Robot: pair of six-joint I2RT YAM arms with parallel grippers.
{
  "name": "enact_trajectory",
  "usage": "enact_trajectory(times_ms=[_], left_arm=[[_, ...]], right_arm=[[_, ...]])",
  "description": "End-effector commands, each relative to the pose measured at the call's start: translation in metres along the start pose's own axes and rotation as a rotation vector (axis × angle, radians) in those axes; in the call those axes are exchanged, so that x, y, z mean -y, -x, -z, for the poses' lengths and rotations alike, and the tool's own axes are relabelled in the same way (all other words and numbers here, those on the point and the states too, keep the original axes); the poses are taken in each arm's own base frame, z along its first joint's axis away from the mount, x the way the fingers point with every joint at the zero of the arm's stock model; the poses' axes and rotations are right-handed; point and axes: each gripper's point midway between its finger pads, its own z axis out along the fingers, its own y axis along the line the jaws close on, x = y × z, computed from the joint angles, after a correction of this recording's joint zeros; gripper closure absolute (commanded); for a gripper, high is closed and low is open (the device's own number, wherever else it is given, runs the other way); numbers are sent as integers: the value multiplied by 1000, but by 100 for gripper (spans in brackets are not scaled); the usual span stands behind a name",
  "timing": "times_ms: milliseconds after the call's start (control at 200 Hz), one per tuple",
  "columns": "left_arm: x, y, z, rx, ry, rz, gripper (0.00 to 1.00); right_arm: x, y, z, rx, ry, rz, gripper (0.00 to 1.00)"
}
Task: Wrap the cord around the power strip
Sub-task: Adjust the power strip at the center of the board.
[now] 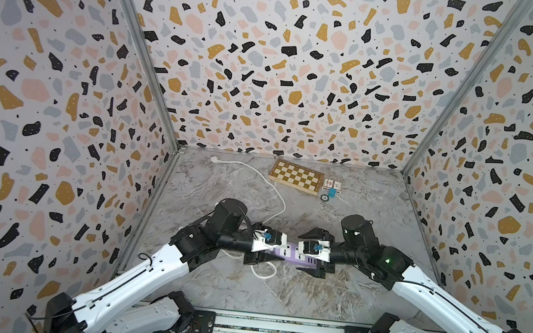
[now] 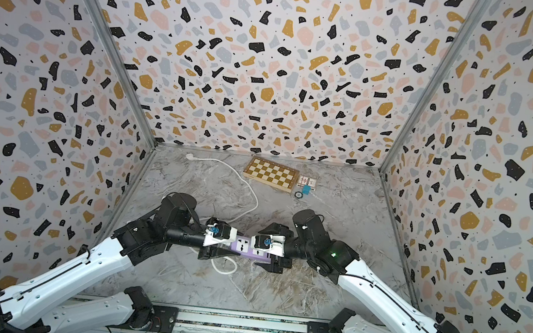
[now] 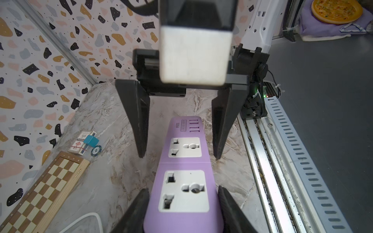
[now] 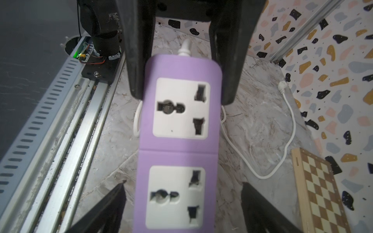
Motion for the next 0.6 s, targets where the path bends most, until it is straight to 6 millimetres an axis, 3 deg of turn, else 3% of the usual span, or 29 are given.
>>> enact_trajectory(times_ms=[0,180,596], left_arm=[[-2,40,15,105,10,-62,95],[-1,59,23,171,15,-65,96],[0,76,26,257,0,-55,95]], right_arm=[[1,-1,6,8,-31,-3,4],[2,-10,6,-6,-60,0,2],[4,2,19,68,-74,33,12]])
